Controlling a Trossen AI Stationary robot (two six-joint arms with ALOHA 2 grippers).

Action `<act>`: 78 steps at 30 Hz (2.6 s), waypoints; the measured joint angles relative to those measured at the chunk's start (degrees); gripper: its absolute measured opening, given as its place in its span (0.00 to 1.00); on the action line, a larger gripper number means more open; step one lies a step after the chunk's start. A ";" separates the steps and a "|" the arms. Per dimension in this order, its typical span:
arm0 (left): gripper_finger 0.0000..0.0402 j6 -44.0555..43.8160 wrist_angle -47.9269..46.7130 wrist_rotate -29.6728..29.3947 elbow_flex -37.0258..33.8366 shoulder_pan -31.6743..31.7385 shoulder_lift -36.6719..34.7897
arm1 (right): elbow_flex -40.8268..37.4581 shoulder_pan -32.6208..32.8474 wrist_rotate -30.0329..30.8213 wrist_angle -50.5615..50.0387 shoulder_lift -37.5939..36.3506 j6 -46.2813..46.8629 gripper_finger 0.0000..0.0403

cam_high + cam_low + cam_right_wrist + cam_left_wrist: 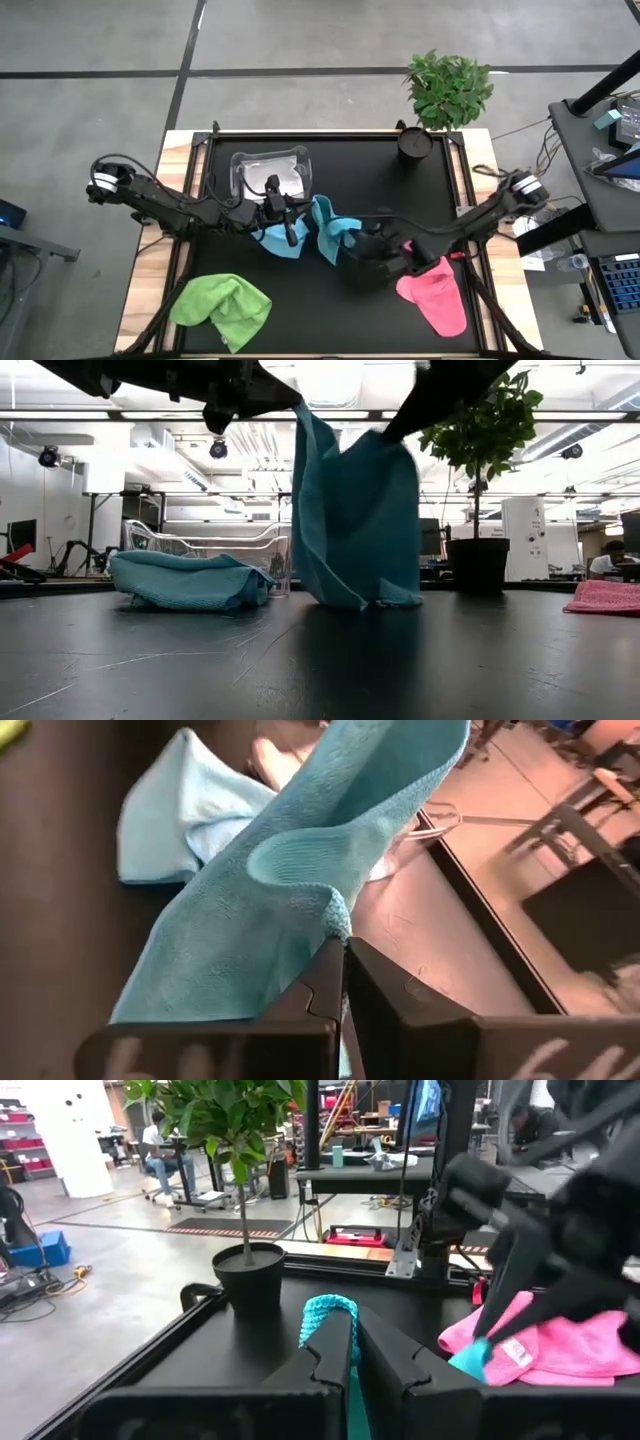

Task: Fold microfiber towels
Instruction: Fold the right blue microfiber cloth

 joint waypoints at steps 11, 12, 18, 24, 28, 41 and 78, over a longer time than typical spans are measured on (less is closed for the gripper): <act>0.00 -3.10 -0.57 12.64 0.59 -0.46 -1.63 | -3.14 5.52 -0.84 -1.16 -18.51 0.73 0.02; 0.00 -3.12 -0.89 14.27 0.59 -0.46 -1.98 | -3.16 6.00 -0.94 -1.71 -19.75 0.72 0.02; 0.00 -4.53 -9.15 20.95 0.59 -0.57 -4.58 | -3.16 7.71 -2.53 -7.09 -24.92 1.62 0.02; 0.00 -4.54 -15.56 25.55 0.46 -1.00 -6.65 | -3.16 7.69 -7.87 -10.10 -26.35 2.92 0.02; 0.00 -4.50 -13.42 28.34 0.42 -1.59 -6.83 | -3.18 7.71 -14.39 -8.87 -26.18 1.14 0.02; 0.00 -4.13 -13.51 16.72 -0.08 -1.15 -6.55 | -3.16 5.06 -8.49 -10.25 -28.41 -8.84 0.02; 0.00 -13.02 -17.25 28.19 0.30 -13.22 6.01 | -16.10 7.78 -53.67 7.91 -13.27 15.07 0.02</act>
